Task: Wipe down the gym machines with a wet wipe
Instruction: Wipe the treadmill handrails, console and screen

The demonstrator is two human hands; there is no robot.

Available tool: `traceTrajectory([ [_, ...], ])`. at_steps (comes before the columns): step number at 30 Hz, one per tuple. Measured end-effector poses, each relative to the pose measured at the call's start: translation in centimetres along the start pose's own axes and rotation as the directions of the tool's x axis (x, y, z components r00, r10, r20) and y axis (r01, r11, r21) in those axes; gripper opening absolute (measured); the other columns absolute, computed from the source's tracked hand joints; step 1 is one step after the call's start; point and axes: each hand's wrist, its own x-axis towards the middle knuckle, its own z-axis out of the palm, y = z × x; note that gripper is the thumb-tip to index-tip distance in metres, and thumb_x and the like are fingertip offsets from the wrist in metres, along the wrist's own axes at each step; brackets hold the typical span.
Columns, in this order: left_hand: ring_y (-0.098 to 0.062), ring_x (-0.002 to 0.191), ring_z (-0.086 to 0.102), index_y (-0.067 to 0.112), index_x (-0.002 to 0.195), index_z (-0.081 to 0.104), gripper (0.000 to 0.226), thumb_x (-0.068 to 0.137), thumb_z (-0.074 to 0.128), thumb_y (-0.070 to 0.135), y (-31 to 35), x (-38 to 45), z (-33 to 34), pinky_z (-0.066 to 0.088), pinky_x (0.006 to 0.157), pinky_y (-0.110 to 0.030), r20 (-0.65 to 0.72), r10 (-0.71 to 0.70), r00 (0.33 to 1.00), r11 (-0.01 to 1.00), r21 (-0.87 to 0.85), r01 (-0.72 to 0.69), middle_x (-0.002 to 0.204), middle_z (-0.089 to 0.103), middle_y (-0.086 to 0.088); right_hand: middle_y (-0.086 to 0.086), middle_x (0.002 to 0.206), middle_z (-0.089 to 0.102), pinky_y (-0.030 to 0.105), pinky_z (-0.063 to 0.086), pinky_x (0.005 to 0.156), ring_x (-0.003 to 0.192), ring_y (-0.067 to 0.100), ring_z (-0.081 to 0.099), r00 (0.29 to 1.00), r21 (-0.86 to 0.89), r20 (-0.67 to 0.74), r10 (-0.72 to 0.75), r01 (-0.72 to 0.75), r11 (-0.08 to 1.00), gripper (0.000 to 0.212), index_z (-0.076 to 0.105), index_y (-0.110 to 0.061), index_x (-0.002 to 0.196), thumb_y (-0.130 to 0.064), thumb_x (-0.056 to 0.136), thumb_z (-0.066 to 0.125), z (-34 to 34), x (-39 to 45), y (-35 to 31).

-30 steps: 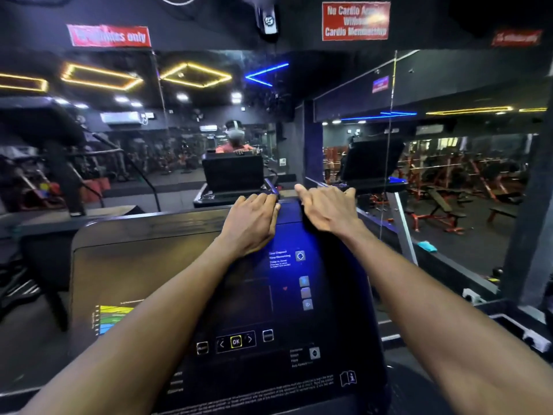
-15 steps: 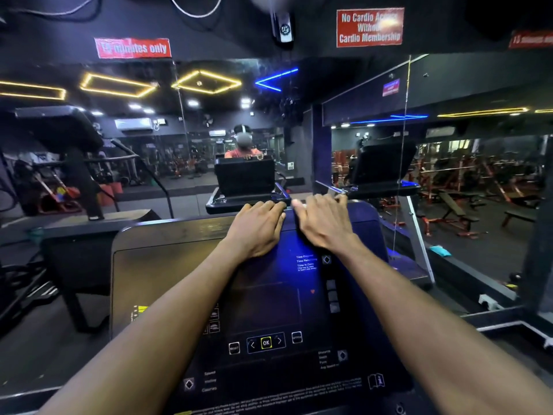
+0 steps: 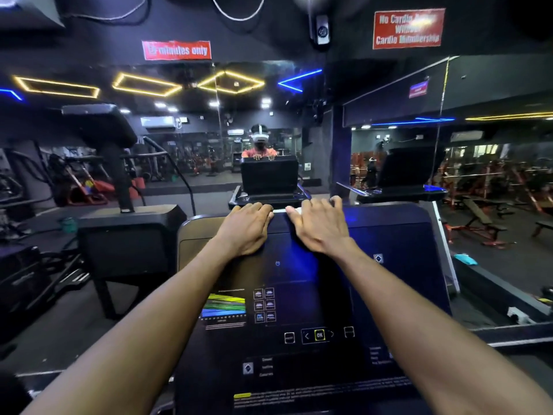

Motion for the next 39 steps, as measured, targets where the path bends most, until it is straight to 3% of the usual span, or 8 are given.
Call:
traceTrajectory([
  [6, -0.033, 0.110, 0.057, 0.016, 0.124, 0.055, 0.038, 0.105, 0.027, 0.033, -4.0, -2.9, -0.6, 0.043, 0.092, -0.047, -0.017, -0.070, 0.997, 0.996, -0.052, 0.069, 0.117, 0.062, -0.009, 0.012, 0.100, 0.071, 0.051, 0.033, 0.096, 0.095, 0.032, 0.064, 0.995, -0.036, 0.007, 0.103, -0.102, 0.994, 0.069, 0.066, -0.012, 0.096, -0.057, 0.101, 0.015, -0.1, -0.3, 0.7],
  [13, -0.025, 0.124, 0.048, 0.025, 0.141, 0.043, 0.042, 0.106, 0.027, 0.040, -5.6, -4.2, -1.3, 0.037, 0.098, -0.047, 0.045, -0.098, 0.994, 0.995, -0.033, 0.099, 0.131, 0.055, -0.003, 0.011, 0.107, 0.069, 0.055, 0.033, 0.098, 0.103, 0.032, 0.063, 0.999, 0.047, 0.010, -0.042, 0.042, 0.998, 0.067, 0.065, -0.012, 0.103, -0.058, 0.101, 0.016, -0.4, 1.2, -8.5],
  [19, -0.029, 0.126, 0.039, 0.027, 0.146, 0.038, 0.050, 0.102, 0.032, 0.051, -7.9, -6.4, -1.5, 0.037, 0.100, -0.051, 0.058, -0.201, 0.978, 0.973, -0.103, 0.206, 0.134, 0.047, -0.008, 0.010, 0.111, 0.069, 0.058, 0.032, 0.099, 0.107, 0.031, 0.062, 0.994, 0.057, 0.034, 0.102, -0.104, 0.993, 0.069, 0.067, -0.013, 0.104, -0.057, 0.101, 0.014, -0.4, 1.5, -7.9],
  [24, -0.033, 0.126, 0.035, 0.014, 0.149, 0.031, 0.060, 0.099, 0.048, 0.041, -7.8, -8.1, -0.9, 0.038, 0.103, -0.054, 0.037, -0.284, 0.958, 0.913, -0.296, 0.282, 0.139, 0.038, -0.013, 0.009, 0.114, 0.068, 0.059, 0.029, 0.098, 0.108, 0.031, 0.063, 0.998, 0.104, 0.004, -0.065, 0.064, 0.993, 0.066, 0.065, -0.014, 0.110, -0.057, 0.101, 0.016, -0.7, 2.4, -14.8],
  [27, -0.031, 0.131, 0.036, 0.004, 0.148, 0.028, 0.068, 0.095, 0.059, 0.036, -8.6, -9.0, -0.8, 0.031, 0.112, -0.042, 0.047, -0.350, 0.936, 0.816, -0.476, 0.329, 0.142, 0.039, -0.015, 0.009, 0.115, 0.069, 0.058, 0.030, 0.097, 0.109, 0.030, 0.063, 0.998, 0.102, 0.002, -0.057, 0.056, 0.993, 0.065, 0.065, -0.015, 0.111, -0.056, 0.101, 0.016, -0.6, 2.5, -15.3],
  [31, -0.028, 0.122, 0.052, 0.009, 0.140, 0.038, 0.053, 0.093, 0.061, 0.016, -9.8, -10.4, -0.9, 0.037, 0.098, -0.026, 0.109, -0.422, 0.900, 0.670, -0.632, 0.390, 0.132, 0.056, -0.014, 0.010, 0.116, 0.068, 0.061, 0.031, 0.097, 0.109, 0.032, 0.062, 1.000, 0.141, 0.013, -0.027, 0.025, 0.990, 0.066, 0.065, -0.014, 0.113, -0.056, 0.101, 0.016, -0.9, 2.8, -18.0],
  [35, -0.026, 0.104, 0.060, 0.023, 0.105, 0.054, 0.043, 0.081, 0.041, -0.010, -11.1, -11.6, -0.9, 0.046, 0.099, -0.043, 0.131, -0.481, 0.867, 0.394, -0.851, 0.348, 0.102, 0.066, 0.000, 0.009, 0.115, 0.066, 0.057, 0.031, 0.094, 0.106, 0.030, 0.061, 0.978, 0.142, -0.033, -0.206, 0.208, 0.968, 0.056, 0.062, -0.015, 0.110, -0.051, 0.102, 0.020, -1.1, 3.0, -22.2],
  [39, -0.027, 0.107, 0.061, 0.026, 0.103, 0.059, 0.025, 0.095, 0.042, 0.010, -11.7, -11.2, -1.4, 0.051, 0.092, -0.043, 0.189, -0.558, 0.808, 0.139, -0.939, 0.315, 0.113, 0.064, -0.011, 0.010, 0.113, 0.067, 0.054, 0.033, 0.094, 0.104, 0.030, 0.063, 0.957, 0.241, -0.015, -0.289, 0.284, 0.928, 0.039, 0.049, -0.016, 0.111, -0.045, 0.102, 0.025, -1.2, 3.5, -21.8],
])
